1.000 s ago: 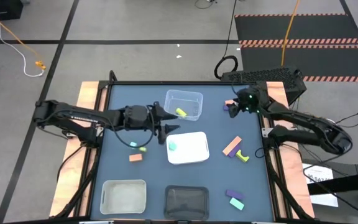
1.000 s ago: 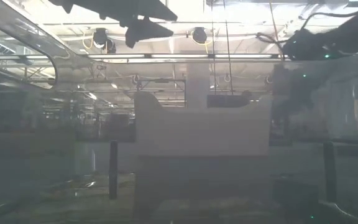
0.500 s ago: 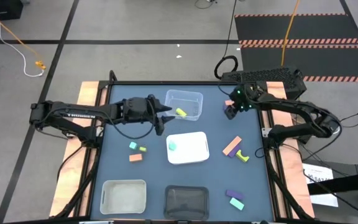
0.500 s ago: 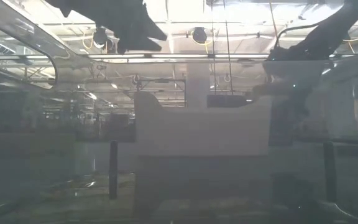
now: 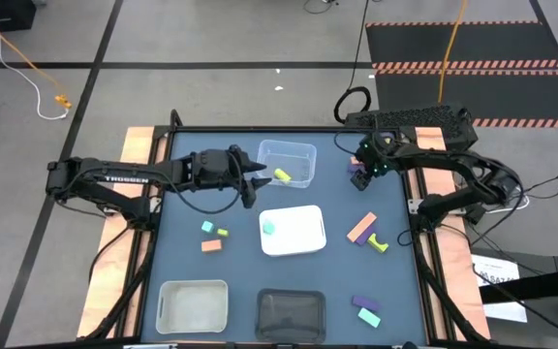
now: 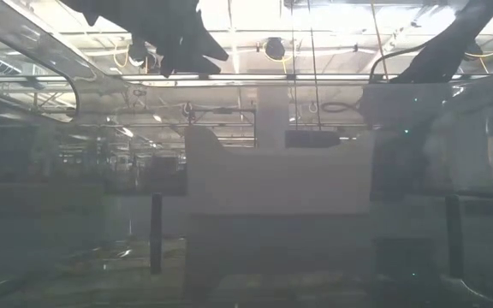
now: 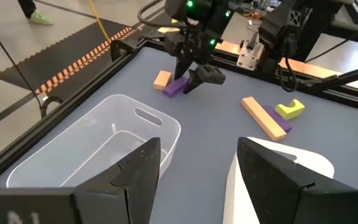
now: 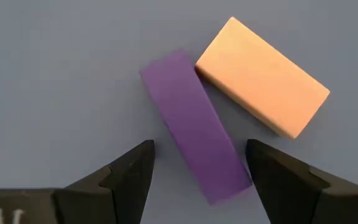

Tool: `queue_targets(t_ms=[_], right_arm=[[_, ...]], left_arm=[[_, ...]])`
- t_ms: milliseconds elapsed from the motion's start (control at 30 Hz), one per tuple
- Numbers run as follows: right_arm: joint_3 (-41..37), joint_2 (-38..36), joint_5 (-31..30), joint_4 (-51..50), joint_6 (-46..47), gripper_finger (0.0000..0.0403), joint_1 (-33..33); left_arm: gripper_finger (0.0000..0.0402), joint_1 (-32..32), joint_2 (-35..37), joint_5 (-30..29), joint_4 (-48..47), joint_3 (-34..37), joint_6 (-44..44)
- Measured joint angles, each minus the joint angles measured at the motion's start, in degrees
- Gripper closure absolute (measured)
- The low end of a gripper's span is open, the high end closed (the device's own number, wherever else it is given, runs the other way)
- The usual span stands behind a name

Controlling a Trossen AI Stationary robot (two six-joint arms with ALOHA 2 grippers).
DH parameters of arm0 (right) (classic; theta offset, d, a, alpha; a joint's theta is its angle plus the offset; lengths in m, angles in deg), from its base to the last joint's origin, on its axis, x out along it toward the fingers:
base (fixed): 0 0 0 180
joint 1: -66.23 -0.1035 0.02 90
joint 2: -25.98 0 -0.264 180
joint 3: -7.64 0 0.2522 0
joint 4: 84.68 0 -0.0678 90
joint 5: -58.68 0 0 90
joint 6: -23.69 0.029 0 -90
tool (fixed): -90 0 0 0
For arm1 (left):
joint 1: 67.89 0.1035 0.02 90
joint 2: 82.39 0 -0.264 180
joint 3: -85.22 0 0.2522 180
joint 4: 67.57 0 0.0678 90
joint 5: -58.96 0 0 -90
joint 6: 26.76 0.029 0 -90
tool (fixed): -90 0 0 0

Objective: Sort & place blocks by color
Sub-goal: Put the top violet block into the black bin

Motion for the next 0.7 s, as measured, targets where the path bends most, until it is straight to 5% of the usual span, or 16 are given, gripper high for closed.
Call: queue_targets(t_ms=[200,567,700], right_arm=[[0.1,0.7,0.0,0.1,0.5,0.0169,0.0],[0.0,0.8,-0.2,0.3,2.4,0.0316,0.0],[0.0,0.8,-0.2,0.3,2.4,0.0317,0.0]], left_arm=[[0.0188,0.0,0.0,0.0,-0.9,0.0,0.0],[0.0188,0.0,0.0,0.0,-1.4,0.0,-0.2],[0.0188,0.0,0.0,0.0,-2.2,0.0,-0.7]])
